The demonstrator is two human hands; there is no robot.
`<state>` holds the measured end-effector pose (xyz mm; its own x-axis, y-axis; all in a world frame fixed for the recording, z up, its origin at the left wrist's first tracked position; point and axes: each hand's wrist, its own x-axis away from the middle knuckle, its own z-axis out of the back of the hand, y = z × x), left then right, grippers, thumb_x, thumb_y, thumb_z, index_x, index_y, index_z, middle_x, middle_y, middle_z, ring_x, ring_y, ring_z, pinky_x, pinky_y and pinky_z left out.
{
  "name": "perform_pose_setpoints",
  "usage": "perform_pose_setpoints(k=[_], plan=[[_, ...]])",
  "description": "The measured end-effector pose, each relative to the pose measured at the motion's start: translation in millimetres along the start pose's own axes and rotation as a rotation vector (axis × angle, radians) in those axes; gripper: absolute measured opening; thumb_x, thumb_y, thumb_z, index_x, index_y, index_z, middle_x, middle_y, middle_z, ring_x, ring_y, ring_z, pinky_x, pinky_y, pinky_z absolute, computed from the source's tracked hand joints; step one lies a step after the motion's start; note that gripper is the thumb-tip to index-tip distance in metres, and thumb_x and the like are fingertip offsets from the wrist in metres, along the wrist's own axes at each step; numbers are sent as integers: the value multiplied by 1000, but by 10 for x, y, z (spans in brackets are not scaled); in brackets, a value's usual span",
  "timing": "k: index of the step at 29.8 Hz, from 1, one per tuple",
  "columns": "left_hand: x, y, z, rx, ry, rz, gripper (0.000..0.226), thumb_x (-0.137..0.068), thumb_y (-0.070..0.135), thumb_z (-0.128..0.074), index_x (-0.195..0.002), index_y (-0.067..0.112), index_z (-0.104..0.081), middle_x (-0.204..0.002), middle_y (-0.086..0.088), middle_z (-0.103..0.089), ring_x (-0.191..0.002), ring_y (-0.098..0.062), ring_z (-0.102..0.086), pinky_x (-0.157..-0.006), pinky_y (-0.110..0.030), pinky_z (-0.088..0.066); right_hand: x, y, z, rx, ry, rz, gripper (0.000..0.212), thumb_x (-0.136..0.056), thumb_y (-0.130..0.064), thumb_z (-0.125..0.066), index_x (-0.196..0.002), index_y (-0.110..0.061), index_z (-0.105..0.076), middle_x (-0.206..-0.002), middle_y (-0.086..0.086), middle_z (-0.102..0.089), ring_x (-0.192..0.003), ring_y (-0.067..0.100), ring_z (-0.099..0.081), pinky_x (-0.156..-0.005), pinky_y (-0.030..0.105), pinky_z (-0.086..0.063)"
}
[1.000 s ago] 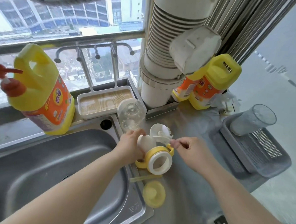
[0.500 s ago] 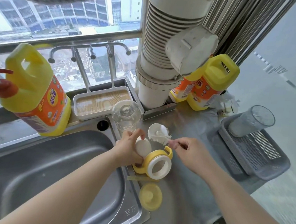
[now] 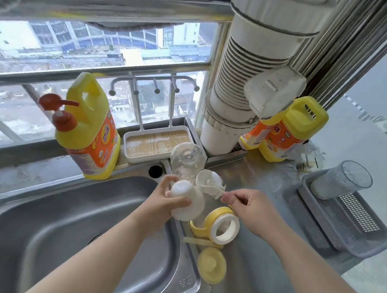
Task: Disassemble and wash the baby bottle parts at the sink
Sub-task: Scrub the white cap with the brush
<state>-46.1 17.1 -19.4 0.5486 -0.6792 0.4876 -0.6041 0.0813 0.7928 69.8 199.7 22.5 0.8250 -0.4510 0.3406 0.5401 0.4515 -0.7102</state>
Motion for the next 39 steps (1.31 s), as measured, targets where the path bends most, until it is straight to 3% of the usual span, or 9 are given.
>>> perform_pose_setpoints(k=[5, 9, 11, 13, 16, 26, 30, 34, 39], plan=[[348, 304, 126, 269, -36, -55, 65, -48, 28, -76, -104, 17, -46, -103, -11, -53, -76, -24, -63, -59, -38, -52, 88, -467, -83, -61, -66, 109, 43, -78, -60, -48, -90, -26, -72, -61, 2, -54, -57, 8, -46, -55, 24, -40], [647, 673, 207, 383, -18, -71, 23, -78, 36, -57, -89, 18, -50, -76, -7, -60, -62, -21, -61, -57, -31, -48, 154, -849, -103, -95, -62, 216, 45, -70, -67, -48, -84, -32, -73, -60, -2, -58, -58, 6, -49, -59, 21, -41], [781, 810, 291, 345, 46, -134, 8, -91, 17, -49, -99, 17, -52, -77, -8, -62, -66, -24, -58, -63, -37, -48, 211, -1025, -100, -90, -81, 261, 42, -73, -69, -50, -82, -35, -73, -67, 8, -61, -62, 10, -51, -62, 25, -42], [992, 953, 381, 305, 26, -198, 27, -87, 1, -53, -112, 13, -53, -84, -13, -66, -79, -31, -58, -80, -53, -48, 309, -1202, -75, -79, -82, 301, 44, -71, -74, -51, -82, -37, -72, -66, 8, -58, -62, 11, -49, -62, 28, -40], [1320, 1143, 421, 166, -81, -271, 43, -73, -8, -68, -113, 3, -58, -90, -16, -70, -84, -32, -63, -81, -47, -53, 516, -1422, -5, -70, -36, 342, 41, -71, -72, -53, -78, -37, -72, -62, -1, -56, -61, 10, -48, -61, 25, -38], [1990, 2057, 376, -247, -46, -567, 13, -75, 8, -75, -82, 0, -68, -65, -4, -65, -59, -13, -59, -54, -18, -45, 1052, -2281, 396, 67, 142, 536, 12, -83, -46, -61, -77, -43, -70, -56, -10, -55, -53, 0, -46, -54, 14, -36], [2350, 2425, 342, -347, -12, -724, 17, -81, 16, -69, -95, 6, -66, -84, -11, -68, -79, -26, -64, -68, -32, -51, 1331, -2782, 486, 139, 279, 722, 17, -85, -49, -55, -82, -41, -69, -59, -8, -58, -52, 2, -47, -53, 18, -36], [2578, 2598, 330, -306, -26, -784, 13, -83, 6, -60, -96, 4, -63, -89, -8, -70, -84, -18, -69, -73, -26, -57, 1469, -3148, 519, 232, 284, 819, 38, -78, -60, -47, -91, -33, -70, -54, -11, -55, -48, 1, -44, -48, 15, -32], [2688, 2694, 395, -319, -23, -810, 19, -82, 6, -61, -100, 3, -65, -91, -8, -71, -85, -17, -69, -75, -25, -57, 1574, -3235, 534, 235, 236, 856, 31, -76, -63, -47, -84, -42, -67, -58, 5, -56, -48, 3, -40, -48, 18, -32]])
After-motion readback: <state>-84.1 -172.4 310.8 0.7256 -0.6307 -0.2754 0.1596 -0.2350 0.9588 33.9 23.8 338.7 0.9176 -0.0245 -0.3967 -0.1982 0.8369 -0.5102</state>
